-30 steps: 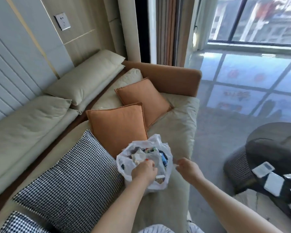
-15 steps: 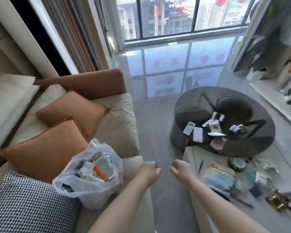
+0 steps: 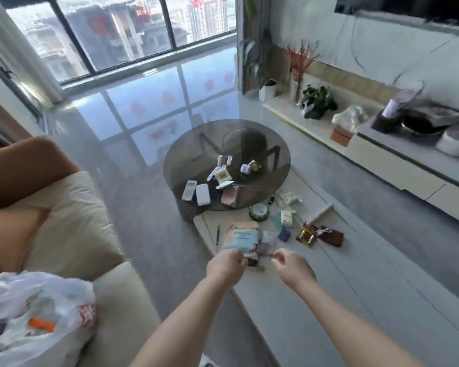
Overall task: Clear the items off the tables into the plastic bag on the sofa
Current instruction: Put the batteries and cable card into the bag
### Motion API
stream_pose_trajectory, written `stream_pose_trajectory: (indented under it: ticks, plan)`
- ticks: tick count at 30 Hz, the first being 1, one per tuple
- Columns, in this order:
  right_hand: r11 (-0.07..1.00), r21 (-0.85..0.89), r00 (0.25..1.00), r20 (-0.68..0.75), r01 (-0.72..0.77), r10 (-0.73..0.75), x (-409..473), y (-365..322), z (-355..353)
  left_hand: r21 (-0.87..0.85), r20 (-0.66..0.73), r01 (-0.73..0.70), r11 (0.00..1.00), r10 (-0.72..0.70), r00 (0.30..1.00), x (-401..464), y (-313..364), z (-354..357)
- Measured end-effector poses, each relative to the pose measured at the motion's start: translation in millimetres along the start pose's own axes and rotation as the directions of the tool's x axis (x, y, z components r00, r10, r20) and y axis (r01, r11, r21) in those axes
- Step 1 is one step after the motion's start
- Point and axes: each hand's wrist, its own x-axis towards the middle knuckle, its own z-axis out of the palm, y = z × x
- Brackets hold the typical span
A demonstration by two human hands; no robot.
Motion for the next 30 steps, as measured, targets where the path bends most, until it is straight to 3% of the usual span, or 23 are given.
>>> stream_pose_trajectory:
  ticks: [6, 14, 20, 30]
  plan:
    - [0.98, 0.123, 0.984, -0.069, -0.155, 0.165, -1.0, 75.9, -39.9, 0.081, 0.052, -0.123, 0.989, 0.119, 0.992, 11.7, 77.4, 36.4]
    - [0.931, 0.238, 0.947, -0.093, -0.279, 0.307, 31.2, 127.6, -56.6, 0.076, 0.11, -0.241, 0.967, 0.232, 0.966, 68.7, 135.2, 61.7]
    - [0.898, 0.256, 0.913, -0.108, -0.357, 0.394, 90.1, 146.2, -52.4, 0.129, 0.209, -0.258, 0.957, 0.228, 0.951, 141.9, 152.6, 82.1]
    - [0.848, 0.301, 0.87, -0.098, -0.436, 0.482, 204.5, 181.1, -12.6, 0.027, 0.275, -0.218, 0.976, 0.203, 0.94, 281.4, 141.1, 123.1]
